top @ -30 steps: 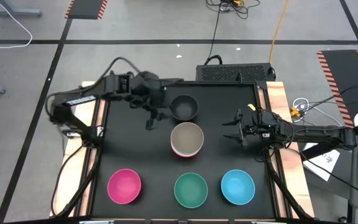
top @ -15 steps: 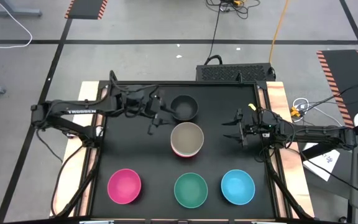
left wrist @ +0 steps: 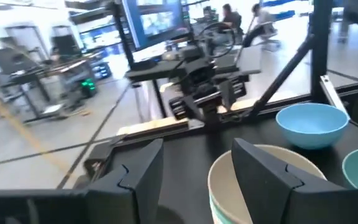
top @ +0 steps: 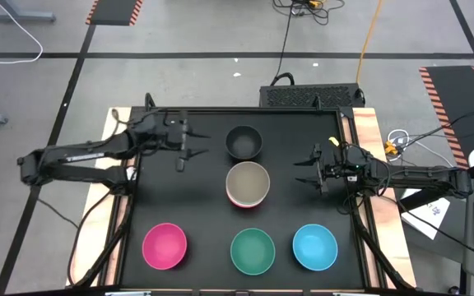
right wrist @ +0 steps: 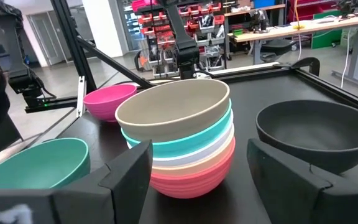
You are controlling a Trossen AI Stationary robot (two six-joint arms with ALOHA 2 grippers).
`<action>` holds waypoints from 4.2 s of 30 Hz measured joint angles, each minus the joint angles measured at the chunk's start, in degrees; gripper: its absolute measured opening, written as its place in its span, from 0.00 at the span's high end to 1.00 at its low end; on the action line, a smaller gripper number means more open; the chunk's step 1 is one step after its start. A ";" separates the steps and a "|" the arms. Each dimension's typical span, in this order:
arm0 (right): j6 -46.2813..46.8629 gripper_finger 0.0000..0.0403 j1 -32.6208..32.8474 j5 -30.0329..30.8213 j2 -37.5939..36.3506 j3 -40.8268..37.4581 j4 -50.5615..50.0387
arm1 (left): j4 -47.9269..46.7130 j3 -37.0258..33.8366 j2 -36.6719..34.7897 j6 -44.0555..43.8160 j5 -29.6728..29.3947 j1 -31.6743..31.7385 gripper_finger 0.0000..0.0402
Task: Nest bowls inside each other
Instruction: Stack the blue bowl on the gray bowl
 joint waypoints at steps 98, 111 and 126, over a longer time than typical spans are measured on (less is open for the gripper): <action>36.61 0.38 58.52 26.57 9.85 17.64 -42.66 | -31.89 -5.76 -27.51 1.87 -16.31 -9.07 0.52; 43.78 0.38 58.51 25.32 13.64 17.64 -46.15 | -31.48 -5.74 -27.51 1.85 -16.33 -9.07 0.52; 49.09 0.38 58.35 20.88 23.12 17.64 -38.69 | -31.48 -5.74 -27.51 2.37 -16.28 -9.08 0.52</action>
